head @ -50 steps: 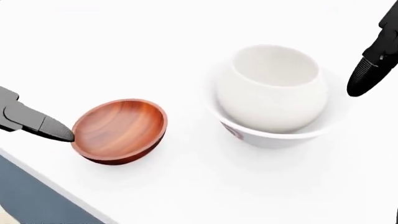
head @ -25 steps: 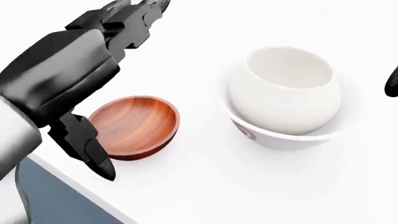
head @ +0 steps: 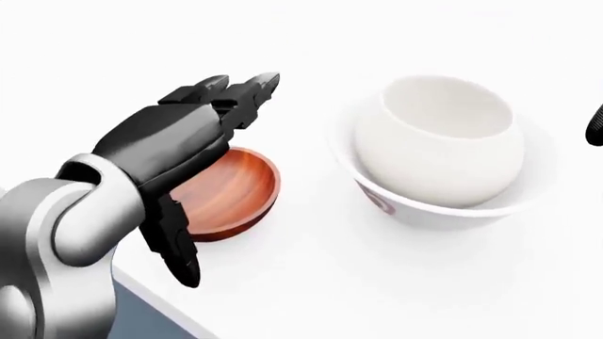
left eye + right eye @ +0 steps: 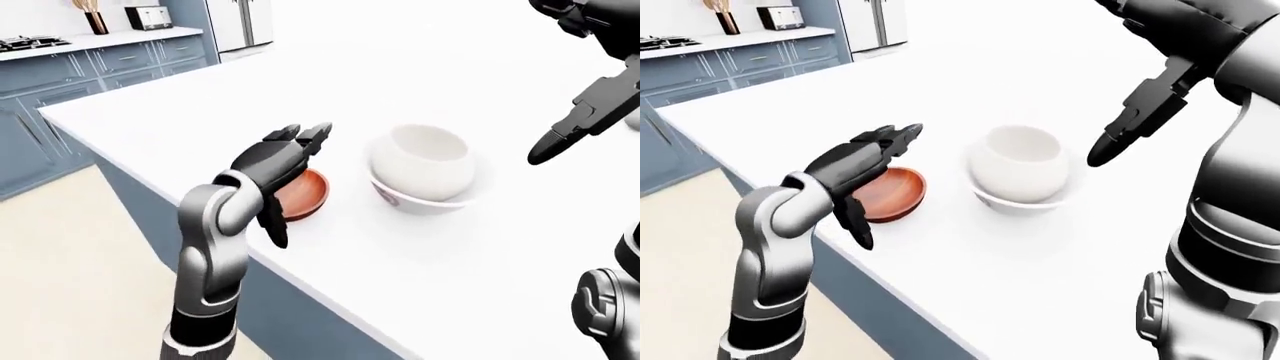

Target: Stack the bowls from largest to smallest.

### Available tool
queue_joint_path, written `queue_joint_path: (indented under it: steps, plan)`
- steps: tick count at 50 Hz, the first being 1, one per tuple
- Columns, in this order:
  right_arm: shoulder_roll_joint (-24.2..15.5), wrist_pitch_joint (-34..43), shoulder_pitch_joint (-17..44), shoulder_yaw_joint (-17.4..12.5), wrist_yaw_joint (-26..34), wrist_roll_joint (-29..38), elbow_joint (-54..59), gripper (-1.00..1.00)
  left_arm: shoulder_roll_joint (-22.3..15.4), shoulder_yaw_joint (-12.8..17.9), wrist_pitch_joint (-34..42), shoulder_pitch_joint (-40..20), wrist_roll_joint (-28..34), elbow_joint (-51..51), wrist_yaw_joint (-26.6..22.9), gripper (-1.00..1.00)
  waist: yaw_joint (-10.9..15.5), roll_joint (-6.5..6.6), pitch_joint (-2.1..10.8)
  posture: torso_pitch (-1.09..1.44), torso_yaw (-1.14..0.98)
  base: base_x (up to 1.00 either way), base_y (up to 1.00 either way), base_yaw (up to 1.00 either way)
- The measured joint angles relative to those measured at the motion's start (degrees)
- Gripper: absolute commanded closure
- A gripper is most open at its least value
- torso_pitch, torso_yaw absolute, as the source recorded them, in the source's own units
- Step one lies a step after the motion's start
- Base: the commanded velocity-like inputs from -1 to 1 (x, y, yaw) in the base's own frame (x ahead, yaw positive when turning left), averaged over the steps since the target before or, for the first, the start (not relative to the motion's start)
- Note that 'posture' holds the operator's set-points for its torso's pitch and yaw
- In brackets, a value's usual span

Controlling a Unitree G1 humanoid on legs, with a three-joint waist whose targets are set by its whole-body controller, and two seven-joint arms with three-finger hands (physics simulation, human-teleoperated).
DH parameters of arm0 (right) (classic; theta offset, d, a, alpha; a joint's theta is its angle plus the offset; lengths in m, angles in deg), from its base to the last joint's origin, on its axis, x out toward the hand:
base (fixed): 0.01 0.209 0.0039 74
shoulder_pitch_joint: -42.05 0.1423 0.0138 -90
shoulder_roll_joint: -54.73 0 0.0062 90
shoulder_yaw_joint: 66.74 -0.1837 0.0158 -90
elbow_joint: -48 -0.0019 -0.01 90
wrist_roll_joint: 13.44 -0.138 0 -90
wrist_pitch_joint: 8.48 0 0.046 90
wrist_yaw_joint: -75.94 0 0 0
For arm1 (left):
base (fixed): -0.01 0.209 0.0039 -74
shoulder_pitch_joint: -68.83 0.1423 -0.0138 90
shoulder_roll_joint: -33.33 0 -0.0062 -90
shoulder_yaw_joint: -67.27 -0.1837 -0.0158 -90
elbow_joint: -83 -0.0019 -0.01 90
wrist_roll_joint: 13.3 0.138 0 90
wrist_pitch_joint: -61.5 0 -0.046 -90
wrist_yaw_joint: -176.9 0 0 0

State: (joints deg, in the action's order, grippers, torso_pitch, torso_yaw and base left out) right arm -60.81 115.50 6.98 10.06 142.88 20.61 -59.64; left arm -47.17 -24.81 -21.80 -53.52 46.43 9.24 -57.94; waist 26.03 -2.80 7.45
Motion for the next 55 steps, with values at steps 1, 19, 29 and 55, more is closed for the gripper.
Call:
queue_joint_path:
  steps: [1, 19, 29, 55]
  plan:
    - [-0.2, 0.0, -0.1, -0.2, -0.1, -0.1, 0.1, -1.00, -0.1, 0.1, 0.0, -0.1, 0.0, -0.8, 0.0, -1.00, 0.0, -0.01, -0.01, -0.21, 0.29, 0.00, 0.00, 0.00]
    - [0.1, -0.4, -0.9, -0.2, -1.1, -0.4, 0.4, -1.00, -0.5, -0.2, 1.6, -4.8, 0.2, -6.8, -3.2, -1.00, 0.0, 0.00, -0.08, -0.21, 0.29, 0.00, 0.00, 0.00]
    - [0.1, -0.5, -0.8, -0.1, -1.8, -0.6, 0.7, -1.00, -1.4, 0.5, 1.2, -5.3, 0.8, -11.5, -4.0, -1.00, 0.0, -0.06, -0.11, -0.21, 0.29, 0.00, 0.00, 0.00]
    - [-0.5, -0.8, -1.6, -0.6, -2.9, -1.6, 0.9, -1.00, -1.4, -0.2, -0.7, -6.2, 1.4, -20.4, -1.1, -0.58, 0.0, -0.15, 0.28, -0.21, 0.29, 0.00, 0.00, 0.00]
